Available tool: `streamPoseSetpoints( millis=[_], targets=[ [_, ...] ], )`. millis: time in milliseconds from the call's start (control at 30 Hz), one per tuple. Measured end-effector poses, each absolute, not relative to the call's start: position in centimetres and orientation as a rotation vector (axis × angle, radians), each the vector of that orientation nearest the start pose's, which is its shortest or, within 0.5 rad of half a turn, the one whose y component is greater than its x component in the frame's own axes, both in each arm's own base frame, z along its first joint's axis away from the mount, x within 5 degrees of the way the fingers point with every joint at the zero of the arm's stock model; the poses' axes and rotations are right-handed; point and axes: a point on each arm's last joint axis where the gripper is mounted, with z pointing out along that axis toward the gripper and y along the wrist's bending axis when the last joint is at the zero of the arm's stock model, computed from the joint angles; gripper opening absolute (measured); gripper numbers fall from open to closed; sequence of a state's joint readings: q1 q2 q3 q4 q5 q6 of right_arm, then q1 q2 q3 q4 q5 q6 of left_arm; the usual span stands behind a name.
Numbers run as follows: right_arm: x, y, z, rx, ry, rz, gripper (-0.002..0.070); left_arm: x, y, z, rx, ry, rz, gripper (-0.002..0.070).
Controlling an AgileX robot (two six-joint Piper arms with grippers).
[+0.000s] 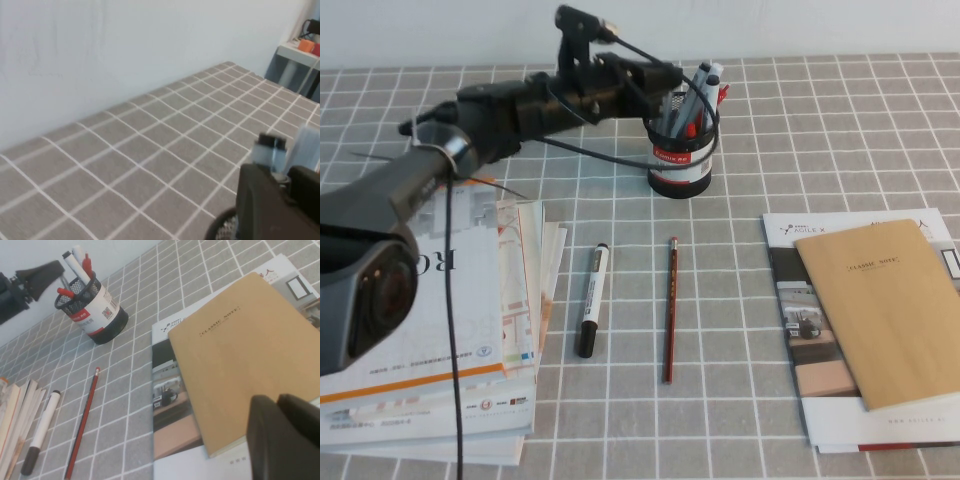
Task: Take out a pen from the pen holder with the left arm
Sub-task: 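Take a marker out of the pen holder and lay it on the table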
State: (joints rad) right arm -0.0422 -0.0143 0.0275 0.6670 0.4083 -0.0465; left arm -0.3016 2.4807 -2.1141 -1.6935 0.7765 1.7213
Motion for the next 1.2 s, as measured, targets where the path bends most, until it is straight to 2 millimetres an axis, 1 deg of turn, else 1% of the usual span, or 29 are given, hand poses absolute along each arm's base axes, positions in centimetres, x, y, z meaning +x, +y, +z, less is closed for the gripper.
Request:
streamPoseSetpoints(
  millis=[100,267,367,400,500,567,600,633,667,767,833,900,967,1100,1167,1200],
  targets=[
    [5.2,2.0,17.6,0.396,1.816,0.602,-0.0013,51.5,-21.8,22.3,0.803,1.547,-0.881,0.0058],
    [5.2,2.0,17.6,0.396,1.816,0.602,-0.0013,50.6,-21.3,26.1,0.821,1.47,-0.875,0.0058],
    [5.2,2.0,17.6,0.396,1.816,0.602,-0.0013,49.8,-21.2,28.8,0.841,1.419,-0.859,0.0058],
    [5.2,2.0,17.6,0.396,1.816,0.602,-0.0013,49.4,-21.0,30.1,0.85,1.398,-0.849,0.0058],
    [5.2,2.0,17.6,0.396,1.816,0.602,-0.0013,48.4,-20.7,32.8,0.849,1.384,-0.849,0.0058],
    [5.2,2.0,17.6,0.396,1.816,0.602,-0.0013,47.1,-20.2,35.6,0.82,1.443,-0.86,0.0058],
    [5.2,2.0,17.6,0.396,1.816,0.602,-0.0013,46.2,-19.8,37.0,0.829,1.48,-0.838,0.0058],
    [5.2,2.0,17.6,0.396,1.816,0.602,-0.0013,45.6,-19.6,37.9,0.82,1.528,-0.84,0.0058],
    [5.2,2.0,17.6,0.396,1.816,0.602,-0.0013,44.5,-19.2,39.1,0.854,1.582,-0.796,0.0058],
    [5.2,2.0,17.6,0.396,1.816,0.602,-0.0013,42.3,-18.0,40.5,0.895,1.777,-0.721,0.0058],
    [5.2,2.0,17.6,0.396,1.816,0.602,-0.0013,41.5,-17.3,40.6,0.923,1.895,-0.658,0.0058],
    [5.2,2.0,17.6,0.396,1.816,0.602,-0.0013,41.1,-16.8,39.7,0.924,2.038,-0.62,0.0058],
    [5.2,2.0,17.6,0.396,1.816,0.602,-0.0013,41.1,-16.5,38.2,0.92,2.158,-0.606,0.0058],
    [5.2,2.0,17.6,0.396,1.816,0.602,-0.0013,42.0,-16.5,33.6,0.878,2.365,-0.645,0.0058],
    [5.2,2.0,17.6,0.396,1.816,0.602,-0.0013,42.5,-16.3,31.3,0.841,2.445,-0.667,0.0058],
    [5.2,2.0,17.6,0.396,1.816,0.602,-0.0013,42.7,-16.3,30.5,0.826,2.467,-0.673,0.0058]
  ],
)
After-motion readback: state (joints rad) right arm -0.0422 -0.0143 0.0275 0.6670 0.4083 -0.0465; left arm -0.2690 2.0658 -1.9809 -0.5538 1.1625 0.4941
